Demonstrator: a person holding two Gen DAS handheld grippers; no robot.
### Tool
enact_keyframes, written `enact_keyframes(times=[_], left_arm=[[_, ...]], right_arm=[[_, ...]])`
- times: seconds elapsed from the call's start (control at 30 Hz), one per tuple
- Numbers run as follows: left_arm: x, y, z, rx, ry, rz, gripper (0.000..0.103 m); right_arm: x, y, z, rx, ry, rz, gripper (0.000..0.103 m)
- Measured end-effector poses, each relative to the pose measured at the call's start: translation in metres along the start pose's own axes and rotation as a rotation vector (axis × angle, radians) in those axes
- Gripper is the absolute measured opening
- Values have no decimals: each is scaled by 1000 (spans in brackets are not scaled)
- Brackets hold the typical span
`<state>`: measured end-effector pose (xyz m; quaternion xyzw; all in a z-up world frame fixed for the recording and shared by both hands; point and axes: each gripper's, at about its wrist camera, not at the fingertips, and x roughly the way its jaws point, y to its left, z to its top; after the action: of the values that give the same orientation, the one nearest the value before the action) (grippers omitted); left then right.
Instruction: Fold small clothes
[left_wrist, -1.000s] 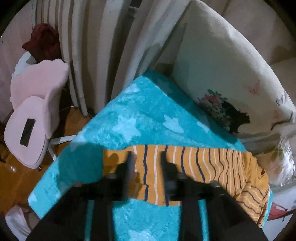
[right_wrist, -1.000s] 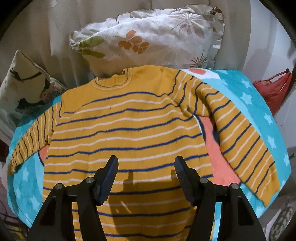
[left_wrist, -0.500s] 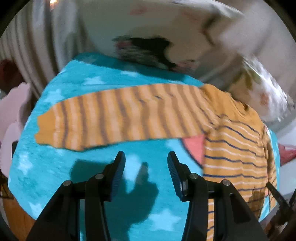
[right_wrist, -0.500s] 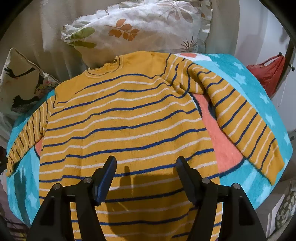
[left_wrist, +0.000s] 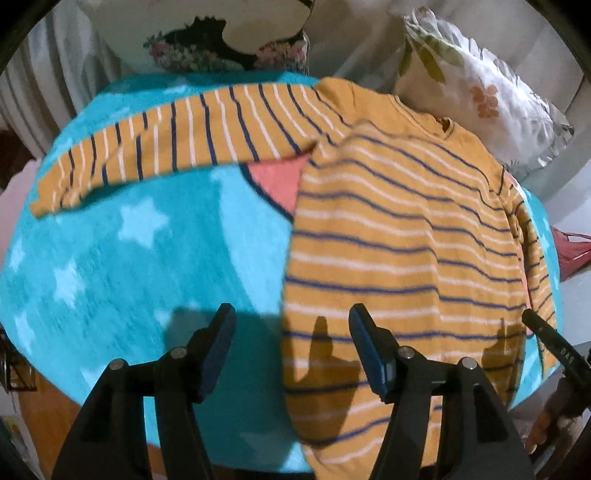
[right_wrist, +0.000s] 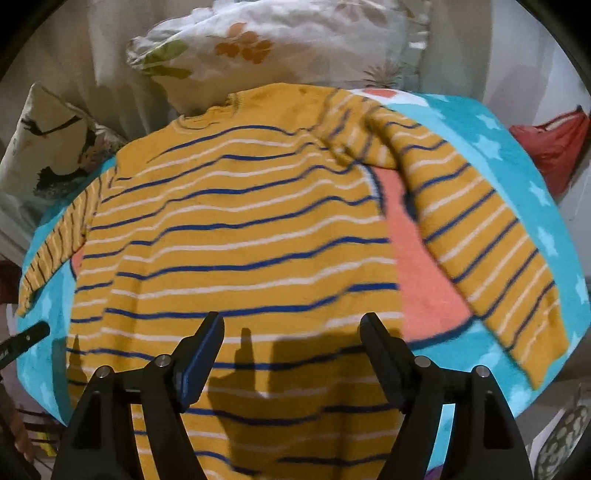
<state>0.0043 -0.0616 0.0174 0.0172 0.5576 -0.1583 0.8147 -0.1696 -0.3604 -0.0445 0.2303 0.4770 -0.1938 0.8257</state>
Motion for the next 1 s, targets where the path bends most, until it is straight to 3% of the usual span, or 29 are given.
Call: enact_keyframes(times=[0.3,0.5,0.57,0.6,0.67,0.87,1.0], left_arm=[[18,0,-56,-132,94,-42,63],[17,-25,-86,-73,83,-44,64],[15,-39,-94,-21,74,-34,44],[15,-45,-95,14,70,-7,13],[11,-46,-98,12,78,3,9],[-21,-28,-119,-57,94,8,8],[-26,-19,-121,-99,88,-37,11]], right_arm=[[-12,-69,-32,41,68,26,80],[-9,-68,-66,1,114,99,80],[-7,-54,-76,-30,114,103,69],[-9,-47,-81,-64,98,95,59],[-10,-32,-86,-138,94,94,18],[-27,-51,-97,-99,170,188,10],[-32,-75,-109,-57,215,213,10]])
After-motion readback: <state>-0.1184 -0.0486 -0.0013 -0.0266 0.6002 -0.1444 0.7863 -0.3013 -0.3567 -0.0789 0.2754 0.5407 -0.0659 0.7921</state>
